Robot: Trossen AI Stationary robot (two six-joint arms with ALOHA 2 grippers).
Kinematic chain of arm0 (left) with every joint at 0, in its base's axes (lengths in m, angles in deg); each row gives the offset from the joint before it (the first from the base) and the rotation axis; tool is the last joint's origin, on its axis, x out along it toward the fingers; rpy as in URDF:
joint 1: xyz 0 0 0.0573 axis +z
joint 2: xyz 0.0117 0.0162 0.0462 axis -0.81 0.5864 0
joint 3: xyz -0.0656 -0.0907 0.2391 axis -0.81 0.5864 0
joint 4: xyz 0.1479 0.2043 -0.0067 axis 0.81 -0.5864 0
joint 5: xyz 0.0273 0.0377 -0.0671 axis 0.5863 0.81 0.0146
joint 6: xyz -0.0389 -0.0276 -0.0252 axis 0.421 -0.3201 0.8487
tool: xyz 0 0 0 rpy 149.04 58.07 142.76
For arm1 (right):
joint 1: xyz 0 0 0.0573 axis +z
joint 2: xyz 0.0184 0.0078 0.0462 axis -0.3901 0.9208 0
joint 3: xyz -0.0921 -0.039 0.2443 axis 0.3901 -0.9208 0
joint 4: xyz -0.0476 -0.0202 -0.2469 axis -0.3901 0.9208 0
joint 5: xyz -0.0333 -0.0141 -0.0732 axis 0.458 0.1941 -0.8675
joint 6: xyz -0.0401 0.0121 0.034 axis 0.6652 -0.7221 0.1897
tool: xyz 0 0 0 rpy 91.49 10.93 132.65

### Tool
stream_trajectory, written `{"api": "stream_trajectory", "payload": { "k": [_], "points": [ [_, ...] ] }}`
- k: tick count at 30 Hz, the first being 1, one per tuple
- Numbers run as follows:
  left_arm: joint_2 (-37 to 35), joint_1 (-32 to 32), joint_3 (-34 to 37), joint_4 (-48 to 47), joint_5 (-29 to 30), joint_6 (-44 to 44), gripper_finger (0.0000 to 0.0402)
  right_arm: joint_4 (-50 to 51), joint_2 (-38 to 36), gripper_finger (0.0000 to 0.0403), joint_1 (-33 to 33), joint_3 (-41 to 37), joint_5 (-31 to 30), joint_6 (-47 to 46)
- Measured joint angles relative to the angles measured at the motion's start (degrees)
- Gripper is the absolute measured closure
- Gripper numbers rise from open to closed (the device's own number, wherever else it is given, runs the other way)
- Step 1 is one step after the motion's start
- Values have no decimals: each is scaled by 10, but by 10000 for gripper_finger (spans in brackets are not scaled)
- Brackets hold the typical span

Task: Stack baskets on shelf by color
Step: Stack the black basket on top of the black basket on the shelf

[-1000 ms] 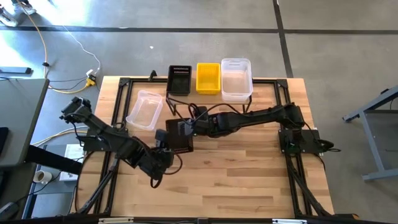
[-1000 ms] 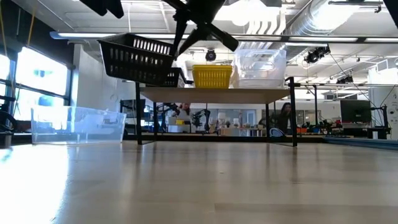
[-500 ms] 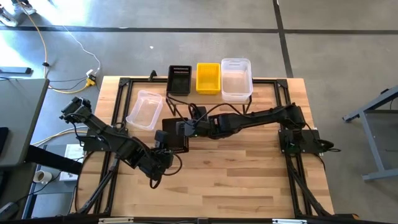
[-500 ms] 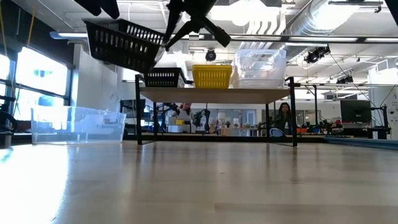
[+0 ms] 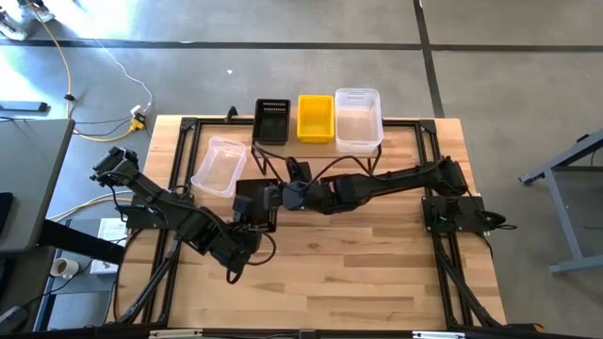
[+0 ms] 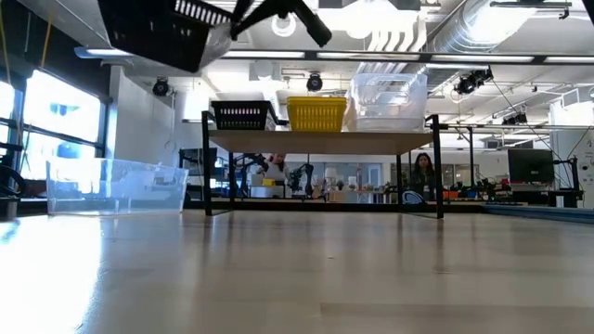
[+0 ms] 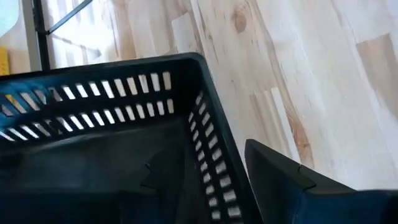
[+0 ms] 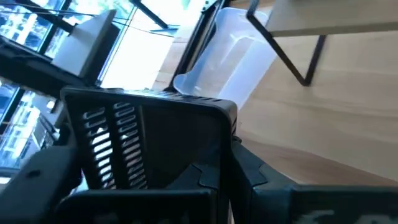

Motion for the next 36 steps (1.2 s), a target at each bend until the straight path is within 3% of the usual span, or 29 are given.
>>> {"api": "stream_trajectory", "payload": {
  "k": [5, 14, 21, 31, 36],
  "points": [
    [0, 1, 0, 0, 1, 0, 280, 24, 0, 403, 4, 29, -1, 25],
    [0, 1, 0, 0, 13, 6, 393, 83, 0, 403, 4, 45, 10, 35],
    [0, 1, 0, 0, 18, 0, 399, 95, 0, 388, 4, 45, 8, 68],
    [-3, 1, 0, -1, 27, -4, 401, 104, -4, 285, -4, 45, 25, 119],
    [-16, 8, 0, 0, 43, -4, 401, 130, -28, 266, -13, 45, 47, 129]
  ]
}}
